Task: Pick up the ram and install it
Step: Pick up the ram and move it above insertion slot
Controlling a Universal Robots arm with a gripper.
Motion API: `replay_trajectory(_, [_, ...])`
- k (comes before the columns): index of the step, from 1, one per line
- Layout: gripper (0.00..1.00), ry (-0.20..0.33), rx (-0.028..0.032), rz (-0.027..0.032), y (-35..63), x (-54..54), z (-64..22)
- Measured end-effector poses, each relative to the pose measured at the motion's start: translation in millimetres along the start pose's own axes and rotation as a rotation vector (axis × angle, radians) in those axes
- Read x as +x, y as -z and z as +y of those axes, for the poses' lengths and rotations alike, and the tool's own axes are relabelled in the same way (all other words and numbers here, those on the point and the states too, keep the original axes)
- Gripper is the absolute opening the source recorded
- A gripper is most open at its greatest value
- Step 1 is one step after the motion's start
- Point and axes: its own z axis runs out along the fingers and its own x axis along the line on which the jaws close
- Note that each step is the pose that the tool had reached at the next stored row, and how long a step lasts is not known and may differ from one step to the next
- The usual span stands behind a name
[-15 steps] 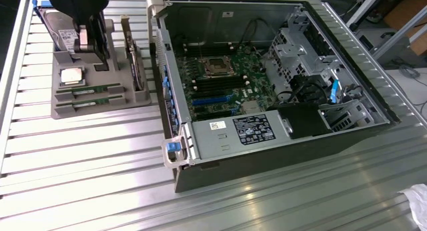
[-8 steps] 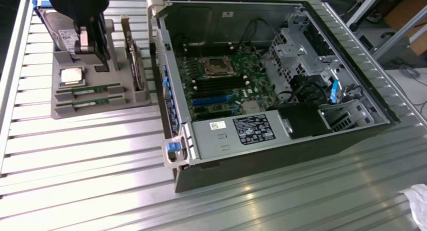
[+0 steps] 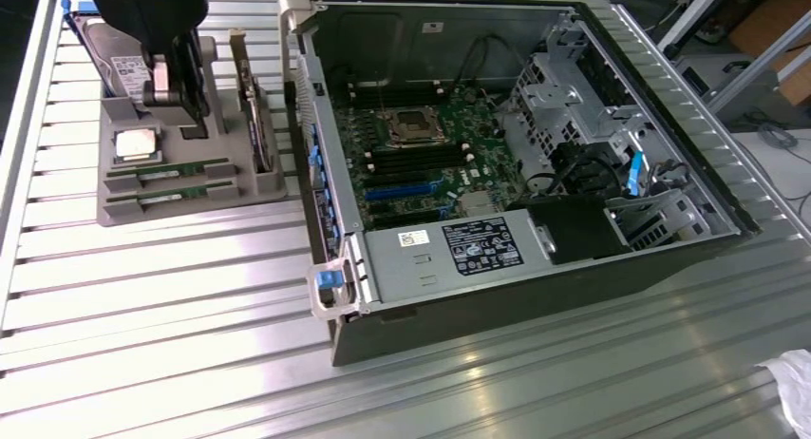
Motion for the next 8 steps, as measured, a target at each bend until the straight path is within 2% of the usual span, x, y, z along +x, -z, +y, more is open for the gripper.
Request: replay_trajectory(8, [0.36, 0.000, -0.0001, 0.0001, -4.0, 0.2, 0.2])
